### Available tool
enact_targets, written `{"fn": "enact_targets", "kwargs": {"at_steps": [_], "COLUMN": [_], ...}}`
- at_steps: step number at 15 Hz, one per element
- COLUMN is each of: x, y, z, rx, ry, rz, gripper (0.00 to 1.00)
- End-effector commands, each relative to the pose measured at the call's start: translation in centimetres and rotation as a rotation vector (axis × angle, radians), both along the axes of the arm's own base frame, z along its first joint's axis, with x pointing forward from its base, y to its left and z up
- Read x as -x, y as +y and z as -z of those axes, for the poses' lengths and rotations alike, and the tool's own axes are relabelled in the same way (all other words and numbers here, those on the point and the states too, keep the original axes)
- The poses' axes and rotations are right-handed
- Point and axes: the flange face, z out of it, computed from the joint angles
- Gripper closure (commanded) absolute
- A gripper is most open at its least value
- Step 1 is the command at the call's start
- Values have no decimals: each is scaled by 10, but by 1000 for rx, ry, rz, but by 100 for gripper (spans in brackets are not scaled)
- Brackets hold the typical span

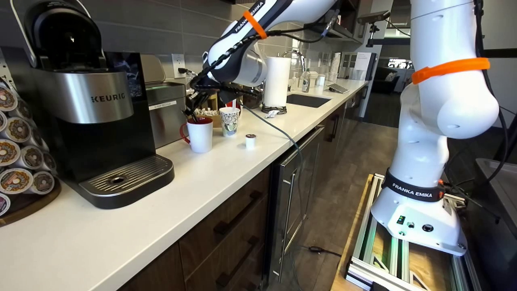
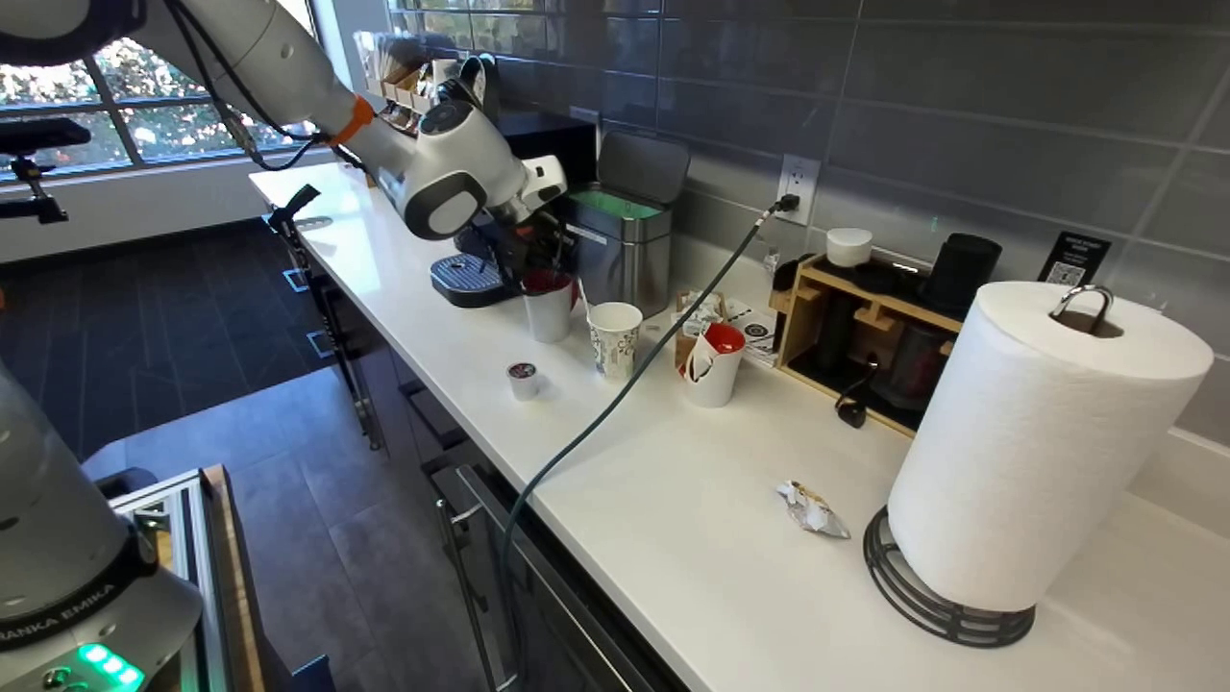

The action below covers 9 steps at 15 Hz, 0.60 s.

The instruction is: Move the spoon and fork from the mug to the cup

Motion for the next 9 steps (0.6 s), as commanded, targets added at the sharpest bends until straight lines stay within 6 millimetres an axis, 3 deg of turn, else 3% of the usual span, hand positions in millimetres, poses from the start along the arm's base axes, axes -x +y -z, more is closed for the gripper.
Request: {"fn": "enact_targets", "kwargs": {"at_steps": [1, 4, 7, 9], "x": [23, 33, 41, 40], "y": [21, 20, -2, -30], "z": [-30, -68, -113, -140], "rx": [-18, -27, -32, -11], "ry": [-53, -172, -355, -466], "rz": [-41, -38, 9, 53], "gripper": [97, 97, 97, 97]}}
